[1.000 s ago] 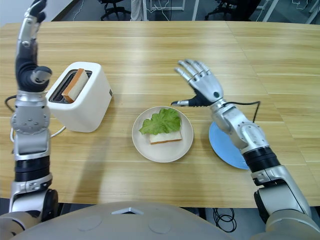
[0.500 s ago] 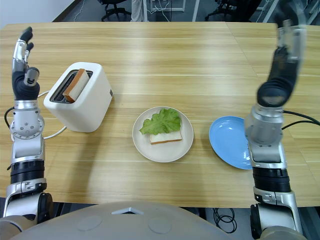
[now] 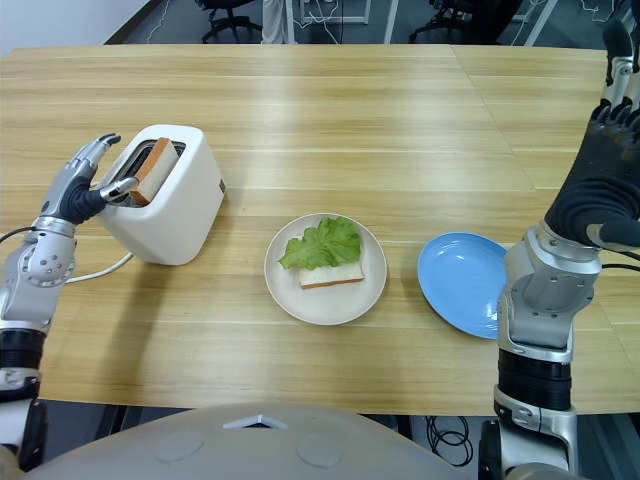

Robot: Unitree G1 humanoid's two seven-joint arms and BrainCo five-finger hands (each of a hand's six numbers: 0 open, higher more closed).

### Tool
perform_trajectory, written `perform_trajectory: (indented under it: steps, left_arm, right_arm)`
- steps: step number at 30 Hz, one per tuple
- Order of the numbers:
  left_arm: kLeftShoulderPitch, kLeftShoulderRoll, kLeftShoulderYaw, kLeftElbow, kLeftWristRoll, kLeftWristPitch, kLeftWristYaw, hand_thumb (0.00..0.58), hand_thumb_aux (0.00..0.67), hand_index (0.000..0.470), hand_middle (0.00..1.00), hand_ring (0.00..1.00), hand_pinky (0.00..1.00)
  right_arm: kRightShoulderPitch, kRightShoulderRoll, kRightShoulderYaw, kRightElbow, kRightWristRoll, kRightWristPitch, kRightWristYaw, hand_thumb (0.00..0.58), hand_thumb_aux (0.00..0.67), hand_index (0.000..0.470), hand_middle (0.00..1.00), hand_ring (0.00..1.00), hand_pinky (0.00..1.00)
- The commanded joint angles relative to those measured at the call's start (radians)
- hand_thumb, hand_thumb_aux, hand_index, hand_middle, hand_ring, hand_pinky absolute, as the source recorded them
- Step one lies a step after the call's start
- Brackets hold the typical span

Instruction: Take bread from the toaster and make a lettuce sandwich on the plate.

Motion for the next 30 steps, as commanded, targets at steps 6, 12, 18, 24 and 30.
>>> perform_trajectory:
  steps: [6,12,18,24,30]
  left_arm:
    - [0.082,0.106,-0.036,-0.144,0.07,0.109,-0.111,0.0,0.0,0.0,0.0,0.0,0.0]
    - [0.065,0.102,-0.096,-0.203,0.101,0.141,-0.156,0.0,0.0,0.0,0.0,0.0,0.0]
    - [0.009,0.082,-0.157,-0.196,0.115,0.149,-0.162,0.0,0.0,0.0,0.0,0.0,0.0]
    - [-0.048,0.067,-0.214,-0.125,0.14,0.154,-0.145,0.443,0.344,0.236,0.0,0.0,0.0]
    - [-0.119,0.037,-0.242,-0.013,0.142,0.145,-0.086,0.58,0.67,0.46,0.0,0.0,0.0]
  right_arm:
    - [-0.008,0.054,-0.029,-0.063,-0.082,0.051,0.032,0.0,0.0,0.0,0.0,0.0,0.0]
    - [0.003,0.077,-0.044,-0.068,-0.104,0.045,0.045,0.0,0.0,0.0,0.0,0.0,0.0]
    - [0.015,0.091,-0.056,-0.058,-0.128,0.032,0.053,0.0,0.0,0.0,0.0,0.0,0.0]
    - [0.03,0.1,-0.066,-0.05,-0.139,0.014,0.056,0.0,0.0,0.0,0.0,0.0,0.0]
    - [0.044,0.109,-0.079,-0.033,-0.146,-0.004,0.061,0.0,0.0,0.0,0.0,0.0,0.0]
